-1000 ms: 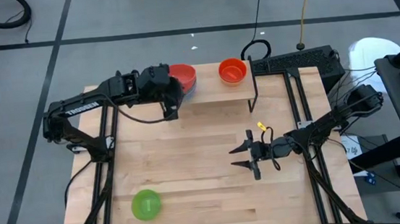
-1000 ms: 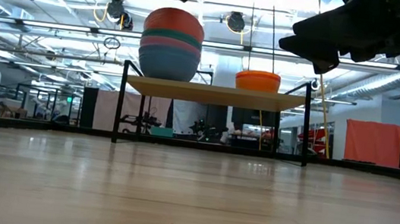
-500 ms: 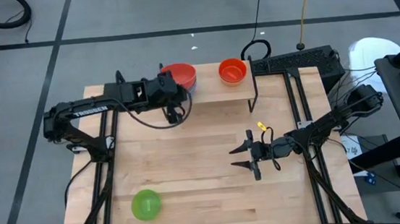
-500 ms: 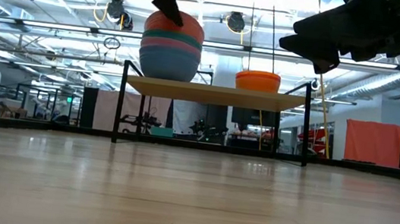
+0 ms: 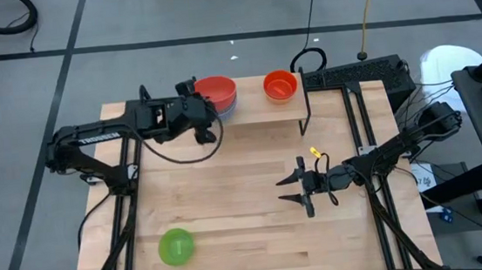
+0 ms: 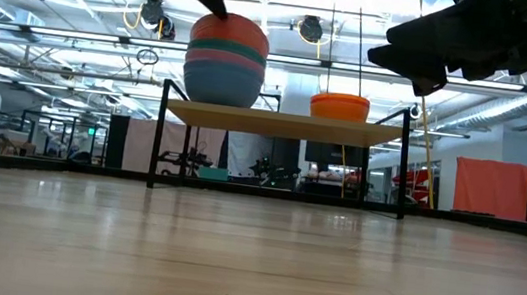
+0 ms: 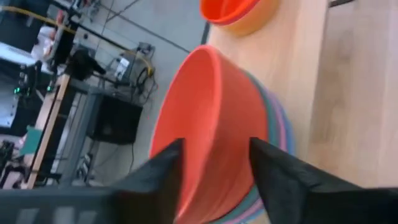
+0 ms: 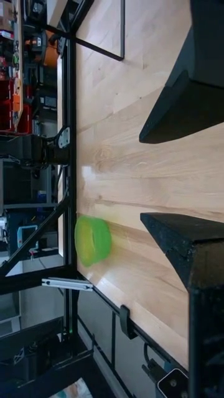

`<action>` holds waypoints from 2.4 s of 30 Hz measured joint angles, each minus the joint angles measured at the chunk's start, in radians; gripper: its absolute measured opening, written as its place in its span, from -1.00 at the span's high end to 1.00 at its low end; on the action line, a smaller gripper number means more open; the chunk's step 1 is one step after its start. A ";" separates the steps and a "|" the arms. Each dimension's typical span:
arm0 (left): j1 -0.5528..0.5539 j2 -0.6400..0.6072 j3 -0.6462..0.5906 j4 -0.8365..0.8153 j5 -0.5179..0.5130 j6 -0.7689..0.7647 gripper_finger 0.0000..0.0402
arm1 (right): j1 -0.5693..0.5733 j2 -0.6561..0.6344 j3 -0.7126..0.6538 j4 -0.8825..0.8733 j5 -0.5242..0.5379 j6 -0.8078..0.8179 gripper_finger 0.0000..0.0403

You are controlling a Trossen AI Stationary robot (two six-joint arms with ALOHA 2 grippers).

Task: Place and stack bowls onto a shelf
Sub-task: Stack the orange bowl on top of the green bowl on the shelf, then stack the light green bowl on top of the right orange bowl on the shelf

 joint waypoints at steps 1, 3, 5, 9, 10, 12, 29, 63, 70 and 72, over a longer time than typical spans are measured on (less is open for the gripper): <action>-0.004 0.003 -0.011 0.013 -0.001 0.006 -0.02 | 0.000 0.000 0.000 0.000 0.000 0.000 0.08; -0.007 0.007 -0.036 0.031 0.001 0.010 -0.23 | 0.000 0.000 0.000 0.001 0.000 0.000 0.08; -0.013 0.006 -0.063 0.063 0.000 0.010 -0.36 | 0.000 0.000 0.000 0.001 0.000 0.000 0.08; -0.027 0.005 -0.115 0.093 -0.015 0.012 -0.37 | 0.000 0.000 0.000 0.001 0.000 0.000 0.08; -0.030 0.006 -0.127 0.103 -0.015 0.012 -0.33 | 0.000 0.000 0.000 0.001 0.000 0.000 0.08; -0.038 0.006 -0.143 0.115 -0.015 0.011 -0.21 | 0.000 0.000 0.000 0.001 0.000 0.000 0.08; -0.171 -0.013 -0.156 0.189 -0.126 -0.010 -0.30 | 0.000 0.000 0.000 -0.003 0.000 0.011 0.08; -0.884 -0.142 -0.600 -0.007 0.456 -1.290 -0.26 | 0.000 0.000 0.000 -0.024 0.012 0.045 0.08; -0.983 -0.118 -0.670 0.065 0.352 -1.342 -0.27 | -0.002 0.000 0.000 -0.020 0.031 0.039 0.08; -0.991 -0.106 -0.686 0.088 0.354 -1.366 -0.21 | -0.005 0.000 0.000 -0.020 0.031 0.039 0.08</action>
